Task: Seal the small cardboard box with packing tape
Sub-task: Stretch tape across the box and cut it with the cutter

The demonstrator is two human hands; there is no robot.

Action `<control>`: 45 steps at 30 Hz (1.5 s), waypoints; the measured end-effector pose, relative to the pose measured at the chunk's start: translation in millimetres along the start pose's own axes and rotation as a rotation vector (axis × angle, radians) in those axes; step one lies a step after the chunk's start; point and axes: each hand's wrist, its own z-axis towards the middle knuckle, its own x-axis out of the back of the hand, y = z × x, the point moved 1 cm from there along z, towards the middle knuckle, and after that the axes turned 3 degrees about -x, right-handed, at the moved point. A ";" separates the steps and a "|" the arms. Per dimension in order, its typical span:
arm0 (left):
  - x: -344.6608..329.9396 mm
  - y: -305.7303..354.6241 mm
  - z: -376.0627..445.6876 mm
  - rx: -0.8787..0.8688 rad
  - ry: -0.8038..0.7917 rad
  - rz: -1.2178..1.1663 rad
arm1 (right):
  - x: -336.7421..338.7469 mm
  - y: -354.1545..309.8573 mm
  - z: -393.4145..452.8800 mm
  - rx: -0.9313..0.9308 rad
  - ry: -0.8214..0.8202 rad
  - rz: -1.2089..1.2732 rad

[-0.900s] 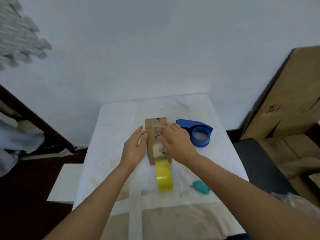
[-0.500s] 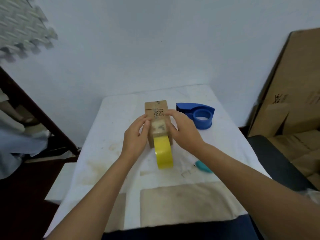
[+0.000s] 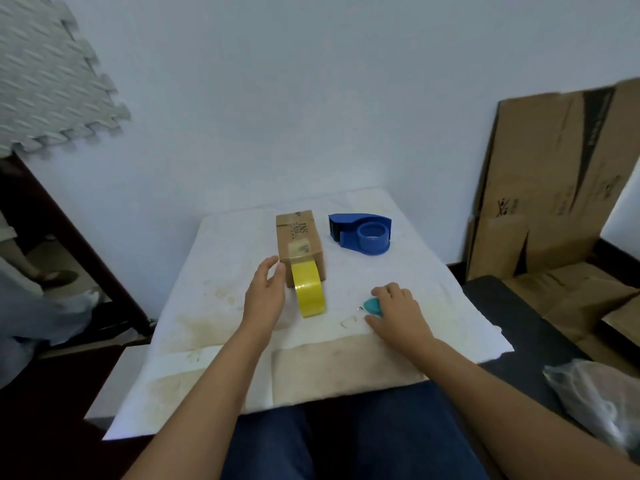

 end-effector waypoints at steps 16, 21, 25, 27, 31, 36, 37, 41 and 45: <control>-4.3 2.8 24.9 0.404 -0.389 -0.212 | 41.2 -71.6 74.7 0.097 0.055 0.721; -3.7 1.1 31.7 0.425 -0.481 -0.286 | 39.7 -92.7 112.6 0.238 0.103 0.639; 3.5 -0.3 33.0 0.421 -0.535 -0.301 | 28.6 -97.8 125.7 0.365 -0.049 0.508; 6.8 -1.2 32.8 0.416 -0.545 -0.295 | 19.8 -94.8 127.0 0.387 -0.057 0.459; 8.3 -0.4 31.3 0.427 -0.540 -0.287 | 12.3 -90.2 126.7 0.431 -0.016 0.371; 6.5 1.6 30.8 0.440 -0.519 -0.286 | 10.8 -87.6 125.7 0.461 -0.003 0.307; 6.2 2.3 31.2 0.440 -0.516 -0.277 | 10.9 -87.4 125.2 0.466 -0.001 0.304; 5.0 4.1 32.7 0.440 -0.507 -0.246 | 11.0 -87.4 123.9 0.470 0.013 0.288; 4.2 6.4 33.7 0.439 -0.505 -0.203 | 11.3 -87.6 123.5 0.464 0.019 0.263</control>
